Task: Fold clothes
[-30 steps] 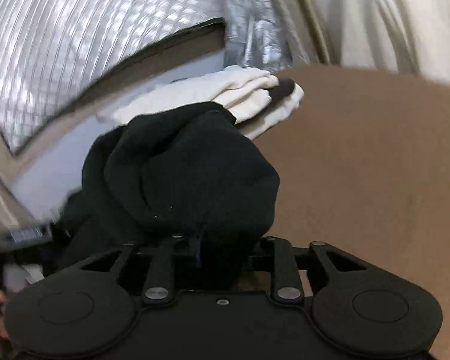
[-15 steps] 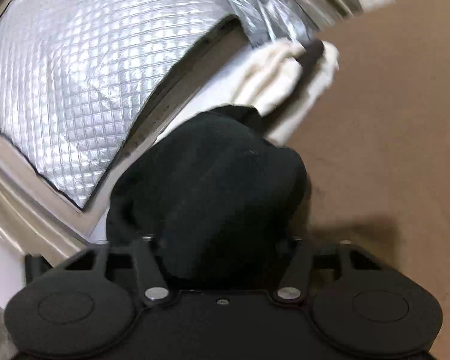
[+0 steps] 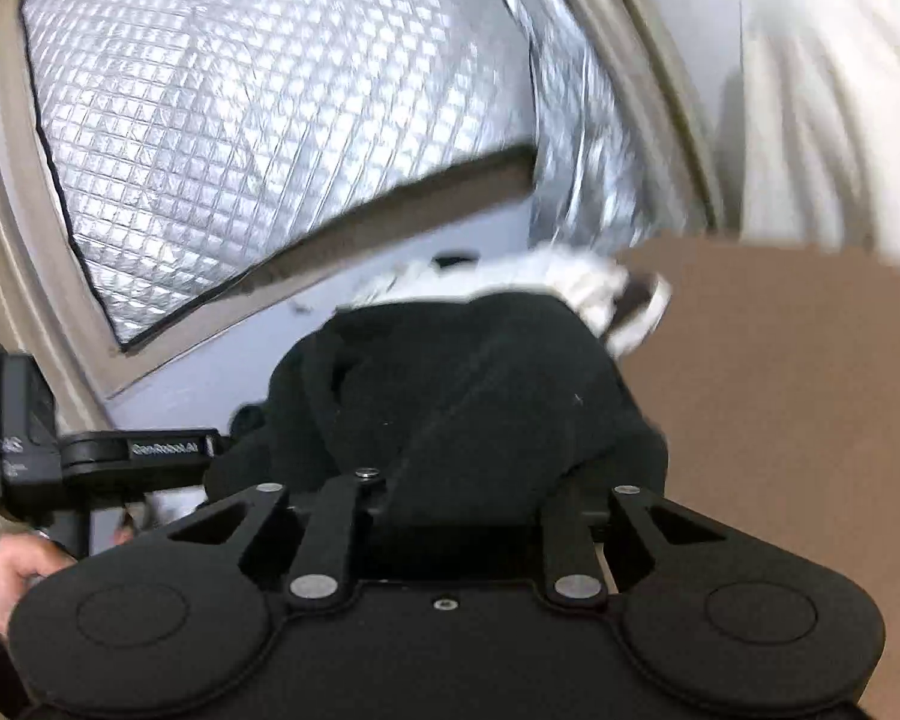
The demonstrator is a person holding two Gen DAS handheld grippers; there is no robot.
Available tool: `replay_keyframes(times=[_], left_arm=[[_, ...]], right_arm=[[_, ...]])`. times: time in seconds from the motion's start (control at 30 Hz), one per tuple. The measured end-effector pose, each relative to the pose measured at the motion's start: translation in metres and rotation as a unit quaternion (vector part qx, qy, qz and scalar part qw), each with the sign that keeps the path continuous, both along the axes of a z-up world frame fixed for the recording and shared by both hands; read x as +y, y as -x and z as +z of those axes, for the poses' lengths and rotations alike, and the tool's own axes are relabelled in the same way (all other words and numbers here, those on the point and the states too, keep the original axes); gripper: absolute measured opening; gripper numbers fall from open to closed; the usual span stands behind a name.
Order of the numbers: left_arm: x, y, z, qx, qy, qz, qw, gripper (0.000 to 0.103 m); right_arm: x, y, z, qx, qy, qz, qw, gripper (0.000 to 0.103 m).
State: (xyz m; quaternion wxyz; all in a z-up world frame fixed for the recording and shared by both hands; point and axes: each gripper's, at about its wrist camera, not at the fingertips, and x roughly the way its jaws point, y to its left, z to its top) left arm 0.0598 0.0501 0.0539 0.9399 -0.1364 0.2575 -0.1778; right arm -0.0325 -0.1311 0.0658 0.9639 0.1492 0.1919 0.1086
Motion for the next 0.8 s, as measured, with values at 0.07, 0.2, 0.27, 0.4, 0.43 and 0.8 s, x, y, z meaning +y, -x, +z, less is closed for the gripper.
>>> replay_keyframes(times=[0.07,0.2,0.27,0.4,0.43,0.8], left_arm=[[-0.014,-0.012,0.024,-0.016,0.005,-0.023,0.9996,0.013],[-0.050,-0.045,0.081,-0.088,-0.023,-0.018,0.9957,0.013],[-0.060,-0.072,0.090,-0.115,-0.026,0.008,0.9929,0.014],[-0.079,-0.128,0.035,-0.038,-0.084,0.016,0.9956,0.020],[-0.082,-0.139,0.009,-0.004,-0.101,0.012,0.9948,0.022],[-0.079,-0.165,-0.120,0.127,-0.125,-0.005,0.9840,0.023]], right_arm=[[-0.016,0.005,0.030,-0.021,0.022,-0.020,0.999,0.020],[-0.051,-0.019,0.089,-0.049,0.088,-0.085,0.991,0.020],[-0.070,-0.037,0.104,-0.052,0.126,-0.116,0.984,0.050],[-0.118,-0.080,0.072,0.018,0.137,-0.185,0.973,0.089],[-0.130,-0.082,0.054,0.039,0.125,-0.205,0.970,0.089],[-0.148,-0.041,-0.122,0.180,0.008,-0.218,0.959,0.089]])
